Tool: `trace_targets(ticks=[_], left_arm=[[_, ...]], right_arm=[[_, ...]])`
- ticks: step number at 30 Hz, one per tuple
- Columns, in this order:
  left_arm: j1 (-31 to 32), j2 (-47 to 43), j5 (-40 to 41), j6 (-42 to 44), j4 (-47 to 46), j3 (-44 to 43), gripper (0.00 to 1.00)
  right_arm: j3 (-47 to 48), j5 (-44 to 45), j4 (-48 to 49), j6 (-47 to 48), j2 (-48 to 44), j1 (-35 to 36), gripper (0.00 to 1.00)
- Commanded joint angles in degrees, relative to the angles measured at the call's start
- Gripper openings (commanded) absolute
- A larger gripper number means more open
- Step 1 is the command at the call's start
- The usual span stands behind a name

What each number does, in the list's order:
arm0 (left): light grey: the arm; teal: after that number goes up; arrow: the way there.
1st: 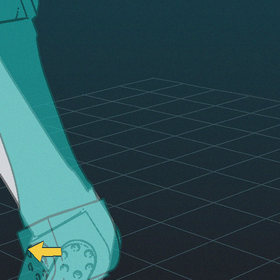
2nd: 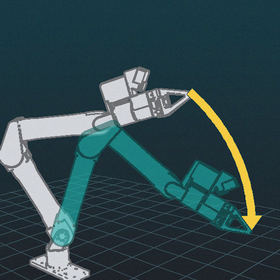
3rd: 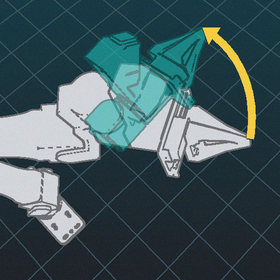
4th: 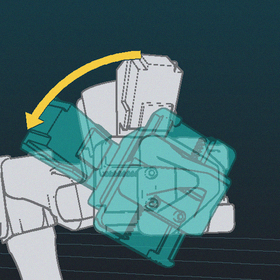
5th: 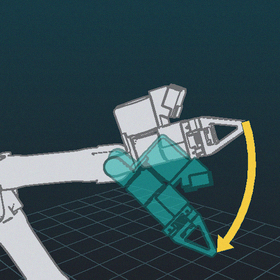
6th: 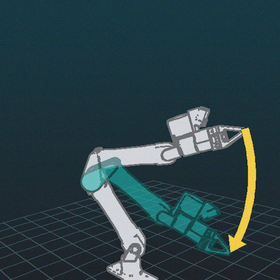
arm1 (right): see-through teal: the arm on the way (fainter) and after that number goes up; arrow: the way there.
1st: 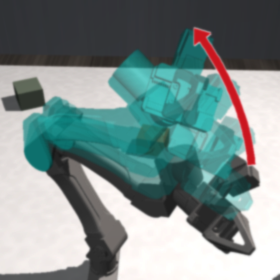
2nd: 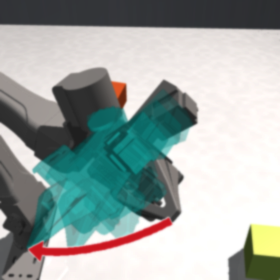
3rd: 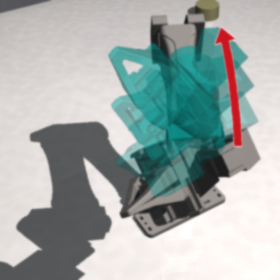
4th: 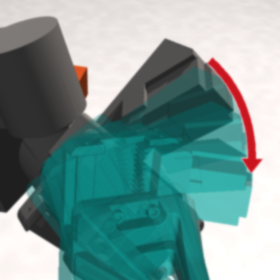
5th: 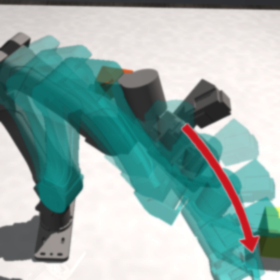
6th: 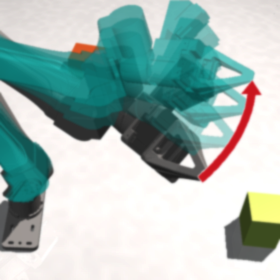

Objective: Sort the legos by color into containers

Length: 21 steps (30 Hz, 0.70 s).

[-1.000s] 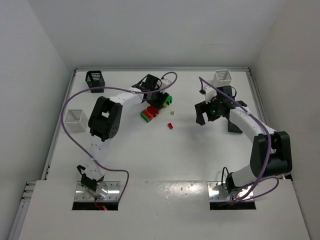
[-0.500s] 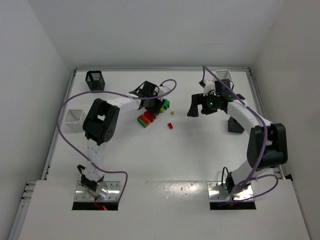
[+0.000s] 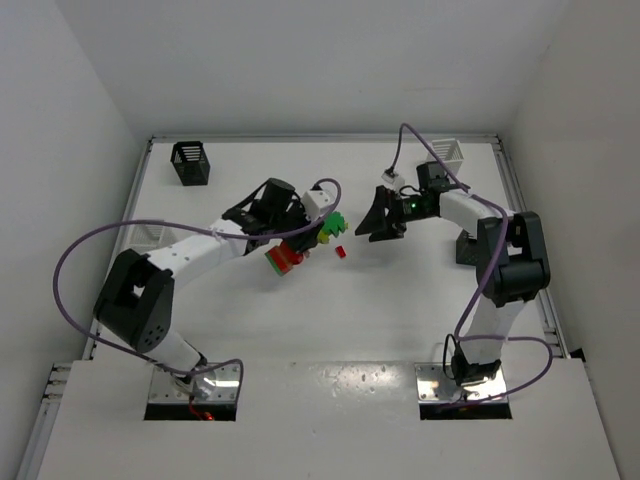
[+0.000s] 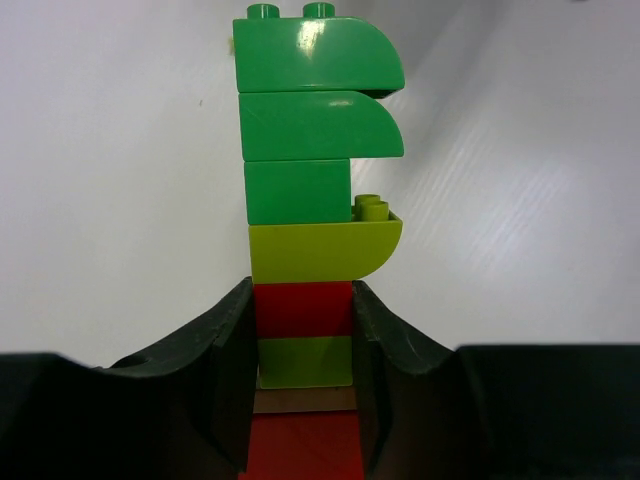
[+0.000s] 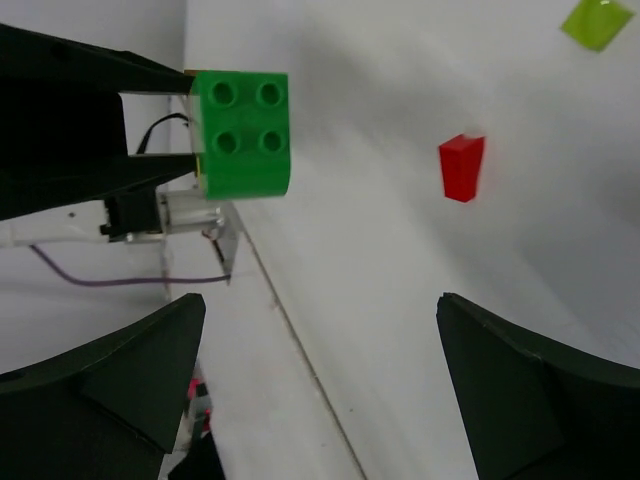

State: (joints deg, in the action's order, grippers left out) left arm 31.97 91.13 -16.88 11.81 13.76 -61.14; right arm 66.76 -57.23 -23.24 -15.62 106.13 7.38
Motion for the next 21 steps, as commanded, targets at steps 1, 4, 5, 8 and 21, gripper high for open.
trace_targets(ticks=[1,4,5,8,21], left_arm=[[1.43,-4.55,-3.51,-1.35,-3.12,0.50,0.28],[2.74,-5.09,-4.12,-2.06,-3.12,1.02,0.26],[3.45,-5.61,-4.12,-2.58,-3.12,1.03,0.26],[4.07,-6.14,-4.12,-2.59,-3.12,2.16,0.26],[6.35,-6.14,-2.89,-1.53,-3.12,1.64,0.26]], right_arm=[[1.88,-9.38,2.49,-3.87,-0.66,0.88,1.00],[1.09,-14.38,8.99,-8.97,-0.66,0.89,1.00],[1.09,-14.40,9.01,-8.99,-0.66,0.89,1.00],[0.56,-15.62,10.67,-10.40,-0.66,0.89,1.00],[-4.10,-15.10,14.46,-13.12,-0.13,3.87,1.00]])
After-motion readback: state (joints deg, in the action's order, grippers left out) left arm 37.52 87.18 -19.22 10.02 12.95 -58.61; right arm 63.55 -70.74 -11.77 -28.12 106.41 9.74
